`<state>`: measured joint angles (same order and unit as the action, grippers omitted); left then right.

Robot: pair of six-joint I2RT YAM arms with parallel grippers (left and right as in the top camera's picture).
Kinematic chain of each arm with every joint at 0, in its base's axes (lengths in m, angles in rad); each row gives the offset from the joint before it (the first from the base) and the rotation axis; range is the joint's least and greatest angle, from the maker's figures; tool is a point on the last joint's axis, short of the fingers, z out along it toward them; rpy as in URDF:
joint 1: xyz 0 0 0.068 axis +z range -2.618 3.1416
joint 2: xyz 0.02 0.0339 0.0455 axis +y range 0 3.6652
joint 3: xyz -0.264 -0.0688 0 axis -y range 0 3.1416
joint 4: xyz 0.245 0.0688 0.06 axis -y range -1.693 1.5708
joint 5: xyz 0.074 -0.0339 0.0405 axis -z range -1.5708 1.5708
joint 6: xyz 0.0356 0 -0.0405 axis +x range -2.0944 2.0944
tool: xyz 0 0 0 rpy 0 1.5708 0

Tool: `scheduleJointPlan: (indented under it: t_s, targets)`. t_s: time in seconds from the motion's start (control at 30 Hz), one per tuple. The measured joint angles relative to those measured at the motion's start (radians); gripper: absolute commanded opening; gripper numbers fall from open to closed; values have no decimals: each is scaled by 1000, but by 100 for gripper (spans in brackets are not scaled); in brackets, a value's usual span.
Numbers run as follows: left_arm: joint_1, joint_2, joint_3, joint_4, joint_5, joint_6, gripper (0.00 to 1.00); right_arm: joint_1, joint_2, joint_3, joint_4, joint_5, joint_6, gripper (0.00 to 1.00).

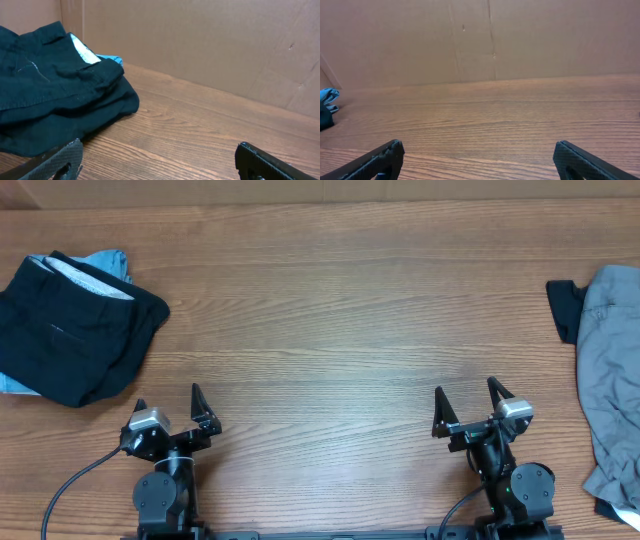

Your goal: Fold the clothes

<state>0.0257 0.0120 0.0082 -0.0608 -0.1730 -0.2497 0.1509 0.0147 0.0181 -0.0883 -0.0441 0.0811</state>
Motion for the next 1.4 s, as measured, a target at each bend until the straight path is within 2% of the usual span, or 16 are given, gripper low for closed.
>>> scheduleJointPlan:
  t_s: [1.4]
  targets:
    - [0, 0, 0, 0, 0, 14, 100, 0, 0, 0, -1, 0, 0, 100]
